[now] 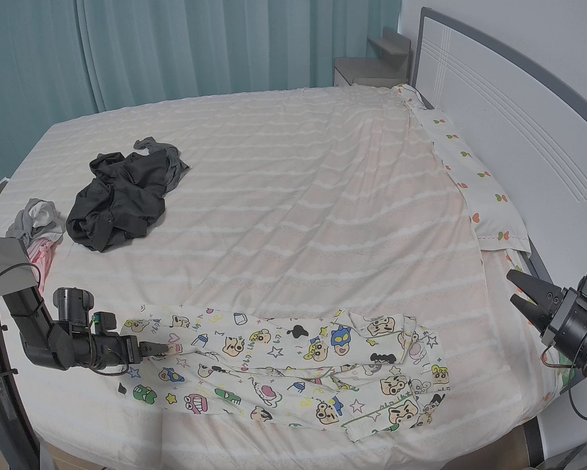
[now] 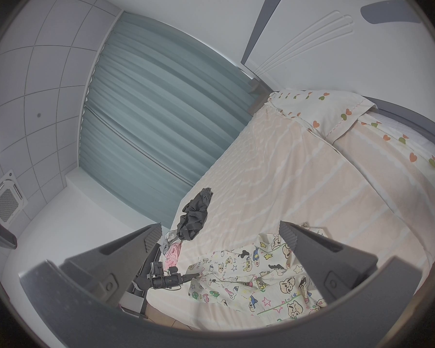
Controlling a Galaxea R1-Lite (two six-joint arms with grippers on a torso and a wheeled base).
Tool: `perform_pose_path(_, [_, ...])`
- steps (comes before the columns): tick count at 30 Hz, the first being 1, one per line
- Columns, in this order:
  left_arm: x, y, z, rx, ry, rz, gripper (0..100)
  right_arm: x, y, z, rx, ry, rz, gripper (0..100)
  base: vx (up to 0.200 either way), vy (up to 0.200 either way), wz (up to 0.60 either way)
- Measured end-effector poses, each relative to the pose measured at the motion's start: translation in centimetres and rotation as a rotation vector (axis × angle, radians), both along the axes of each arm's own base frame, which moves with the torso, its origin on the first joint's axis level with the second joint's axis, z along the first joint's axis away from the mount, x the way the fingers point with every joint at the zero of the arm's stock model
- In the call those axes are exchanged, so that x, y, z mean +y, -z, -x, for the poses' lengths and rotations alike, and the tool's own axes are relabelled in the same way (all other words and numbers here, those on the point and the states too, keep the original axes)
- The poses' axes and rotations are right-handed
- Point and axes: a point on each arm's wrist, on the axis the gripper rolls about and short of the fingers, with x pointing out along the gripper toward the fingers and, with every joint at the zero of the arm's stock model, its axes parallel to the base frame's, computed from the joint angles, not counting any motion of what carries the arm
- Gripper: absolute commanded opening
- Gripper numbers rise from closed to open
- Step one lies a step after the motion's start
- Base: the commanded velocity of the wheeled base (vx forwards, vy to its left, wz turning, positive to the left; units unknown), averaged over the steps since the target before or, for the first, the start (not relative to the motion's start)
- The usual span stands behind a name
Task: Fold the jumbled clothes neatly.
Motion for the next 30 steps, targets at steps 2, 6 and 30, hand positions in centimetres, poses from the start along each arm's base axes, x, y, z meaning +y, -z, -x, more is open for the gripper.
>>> perform_pose_path(2, [0.0, 0.1, -0.2, -0.002, -0.001, -0.001, 0, 0.0, 0.0, 0.0, 0.0, 0.0, 0.0, 100, 0.0, 0.0, 0.0])
perform_pose_path(6, [0.0, 0.2, -0.3, -0.002, 0.001, -0.002, 0, 0.0, 0.0, 0.0, 0.0, 0.0, 0.001, 100, 0.0, 0.0, 0.0])
perform_pose_path(30, [1.6, -1.4, 0.0, -0.038, -0.053, -0.004, 0, 0.0, -0.1, 0.1, -0.009, 0.002, 0.001, 100, 0.0, 0.0, 0.0])
